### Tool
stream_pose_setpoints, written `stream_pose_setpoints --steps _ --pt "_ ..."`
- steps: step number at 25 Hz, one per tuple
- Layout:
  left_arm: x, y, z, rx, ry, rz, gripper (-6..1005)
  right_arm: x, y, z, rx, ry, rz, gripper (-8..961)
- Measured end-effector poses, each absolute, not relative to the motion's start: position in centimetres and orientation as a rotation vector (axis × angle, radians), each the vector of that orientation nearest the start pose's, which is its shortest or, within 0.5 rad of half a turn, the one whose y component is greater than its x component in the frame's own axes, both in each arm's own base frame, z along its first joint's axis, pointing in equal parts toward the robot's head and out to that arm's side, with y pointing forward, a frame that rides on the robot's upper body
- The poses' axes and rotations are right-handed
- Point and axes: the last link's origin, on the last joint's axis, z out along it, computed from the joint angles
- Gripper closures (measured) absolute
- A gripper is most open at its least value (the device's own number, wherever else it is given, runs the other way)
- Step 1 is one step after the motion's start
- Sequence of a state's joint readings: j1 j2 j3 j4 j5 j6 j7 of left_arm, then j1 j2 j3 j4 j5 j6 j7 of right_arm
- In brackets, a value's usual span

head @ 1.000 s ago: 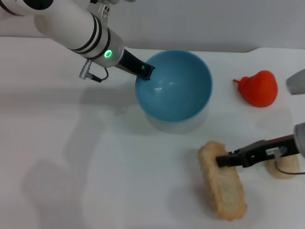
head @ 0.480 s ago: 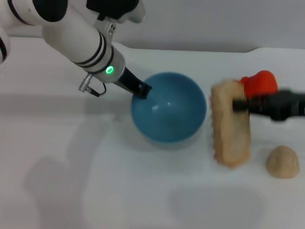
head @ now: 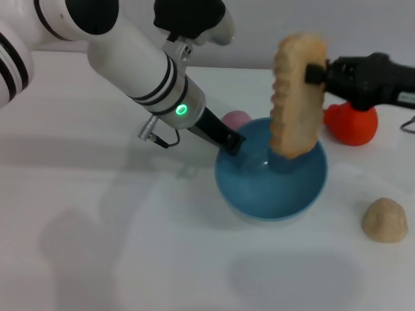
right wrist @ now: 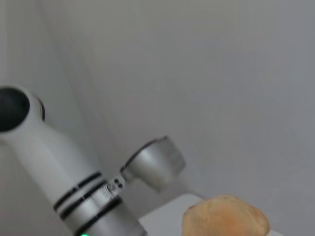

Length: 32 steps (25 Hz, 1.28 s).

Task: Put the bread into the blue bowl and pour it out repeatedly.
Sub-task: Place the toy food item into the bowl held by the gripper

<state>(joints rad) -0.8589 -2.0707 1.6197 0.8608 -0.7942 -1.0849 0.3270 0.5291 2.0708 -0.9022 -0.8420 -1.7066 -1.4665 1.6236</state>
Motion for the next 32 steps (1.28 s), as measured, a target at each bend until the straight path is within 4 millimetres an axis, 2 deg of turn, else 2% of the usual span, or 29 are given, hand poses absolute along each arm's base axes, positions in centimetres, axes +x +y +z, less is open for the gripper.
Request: stream_pose_setpoints --steps 10,17,24,29,32 --pt "-13.8 39.2 -9.1 -2.567 -1.167 0.223 1000 21.2 36.5 -0.6 -2.687 0.638 0.717 810" --pt "-13.6 39.3 -9.1 -2.572 -1.159 0.220 1000 21.3 36.4 -1.5 -2.739 0.647 0.623 758" --pt "-13.6 39.3 -9.1 -2.568 -1.161 0.217 1000 21.8 36.3 -1.4 -2.731 0.677 0.592 706" --pt "-13.5 39.5 -8.9 -2.562 -1.159 0.221 1000 22.2 36.1 -1.2 -2.723 0.682 0.583 534" --pt "-13.4 39.6 -8.8 -2.563 -1.150 0.230 1000 22.4 36.1 -0.9 -2.717 0.675 0.575 515"
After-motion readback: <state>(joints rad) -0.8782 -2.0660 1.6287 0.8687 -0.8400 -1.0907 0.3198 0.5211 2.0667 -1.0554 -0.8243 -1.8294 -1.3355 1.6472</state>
